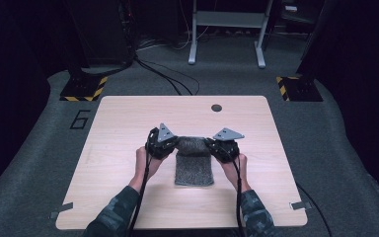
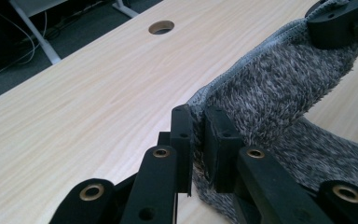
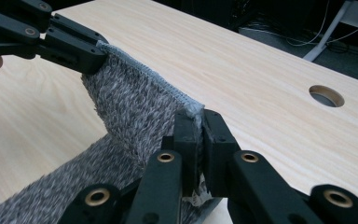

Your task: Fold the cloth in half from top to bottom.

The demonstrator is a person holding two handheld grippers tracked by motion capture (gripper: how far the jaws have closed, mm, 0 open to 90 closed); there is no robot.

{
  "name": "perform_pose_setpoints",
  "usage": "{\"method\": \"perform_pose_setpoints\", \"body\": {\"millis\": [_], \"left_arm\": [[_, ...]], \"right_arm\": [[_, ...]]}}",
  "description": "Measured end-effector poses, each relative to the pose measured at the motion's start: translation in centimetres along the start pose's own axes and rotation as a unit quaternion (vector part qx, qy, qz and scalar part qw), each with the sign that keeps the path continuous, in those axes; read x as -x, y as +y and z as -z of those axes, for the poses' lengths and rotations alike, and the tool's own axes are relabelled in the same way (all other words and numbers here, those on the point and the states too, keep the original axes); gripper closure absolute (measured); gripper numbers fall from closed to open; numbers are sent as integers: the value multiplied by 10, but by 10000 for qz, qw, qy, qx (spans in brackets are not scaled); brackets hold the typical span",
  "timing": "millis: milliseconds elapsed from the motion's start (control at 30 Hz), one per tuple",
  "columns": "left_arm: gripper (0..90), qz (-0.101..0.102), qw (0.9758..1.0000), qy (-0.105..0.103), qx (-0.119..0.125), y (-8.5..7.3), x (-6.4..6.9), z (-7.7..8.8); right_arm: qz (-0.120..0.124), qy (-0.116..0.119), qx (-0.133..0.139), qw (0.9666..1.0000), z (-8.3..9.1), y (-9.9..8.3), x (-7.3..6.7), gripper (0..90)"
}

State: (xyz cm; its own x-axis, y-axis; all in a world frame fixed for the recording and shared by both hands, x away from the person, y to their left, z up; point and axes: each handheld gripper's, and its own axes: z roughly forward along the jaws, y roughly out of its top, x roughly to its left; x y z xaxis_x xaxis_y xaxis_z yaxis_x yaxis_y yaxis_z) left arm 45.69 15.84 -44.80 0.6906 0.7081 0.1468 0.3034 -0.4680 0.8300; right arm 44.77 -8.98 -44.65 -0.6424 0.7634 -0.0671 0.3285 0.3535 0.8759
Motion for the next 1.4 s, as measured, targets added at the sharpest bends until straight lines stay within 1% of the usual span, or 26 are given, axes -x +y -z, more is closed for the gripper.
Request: {"method": "perform_pose_setpoints", "body": {"millis": [33,67,100,167,267,300,433,500,600,700,767,800,833,900,933,967,1000,1033,1067,1100,1133,1200,1233,1300,1333,1400], "left_arm": [[816,7,10000,-25,-24,-2,1,0],[816,19,10000,-48,-47,-5,2,1],[816,27,10000,-69,-44,-7,4,1],[816,-29,10000,-43,-71,-11,7,1],[815,-91,9999,-63,-86,-17,11,3],[814,-113,9999,-63,-106,-18,12,3],[804,-33,9998,-102,-193,-25,17,2],[802,-56,9996,-100,-243,-29,20,2],[798,-54,9995,-135,-270,-34,23,2],[788,-26,9994,-194,-299,-39,27,3],[778,-9,9992,-239,-315,-41,29,3],[771,0,9991,-262,-323,-43,30,3],[762,2,9991,-262,-339,-43,32,3],[736,26,9986,-357,-392,-45,33,5],[711,74,9984,-381,-405,-46,35,5],[663,64,9979,-461,-440,-47,36,7],[615,116,9978,-507,-418,-48,37,8],[577,134,9975,-522,-450,-48,38,10],[516,197,9976,-525,-416,-49,39,13],[480,231,9971,-603,-411,-49,39,15],[468,299,9970,-632,-342,-48,38,20],[406,397,9973,-570,-221,-47,36,28],[395,435,9970,-610,-170,-45,34,32],[373,514,9974,-511,-47,-41,29,38],[363,558,9974,-456,-17,-40,26,39],[348,609,9976,-331,-78,-37,20,37]], "right_arm": [[-12,1,-38,10000,1,-2,-2,855],[52,10,-38,10000,1,-4,-3,855],[45,22,-63,10000,2,-6,-4,855],[41,63,-112,9999,2,-11,-6,855],[55,88,-169,9998,2,-17,-9,853],[23,114,-200,9997,2,-19,-10,853],[21,111,-220,9997,3,-28,-14,850],[-20,96,-234,9997,3,-32,-17,849],[39,83,-268,9996,3,-37,-19,843],[10,111,-341,9994,5,-42,-20,838],[38,92,-349,9993,6,-45,-21,836],[-9,82,-378,9993,6,-47,-22,835],[30,74,-409,9991,7,-49,-22,830],[4,94,-427,9990,9,-51,-22,812],[9,81,-444,9990,10,-53,-22,805],[-19,76,-448,9990,12,-54,-22,793],[-67,74,-459,9989,14,-56,-21,772],[-59,99,-444,9989,16,-57,-20,763],[-134,97,-423,9990,18,-59,-19,749],[-168,104,-400,9990,21,-60,-18,733],[-189,114,-374,9991,24,-61,-17,716],[-293,137,-307,9990,31,-61,-14,679],[-300,154,-247,9991,35,-61,-12,668],[-349,196,-139,9991,43,-59,-10,628],[-410,205,-97,9989,45,-58,-9,610],[-509,175,-70,9985,47,-54,-6,565]]}}
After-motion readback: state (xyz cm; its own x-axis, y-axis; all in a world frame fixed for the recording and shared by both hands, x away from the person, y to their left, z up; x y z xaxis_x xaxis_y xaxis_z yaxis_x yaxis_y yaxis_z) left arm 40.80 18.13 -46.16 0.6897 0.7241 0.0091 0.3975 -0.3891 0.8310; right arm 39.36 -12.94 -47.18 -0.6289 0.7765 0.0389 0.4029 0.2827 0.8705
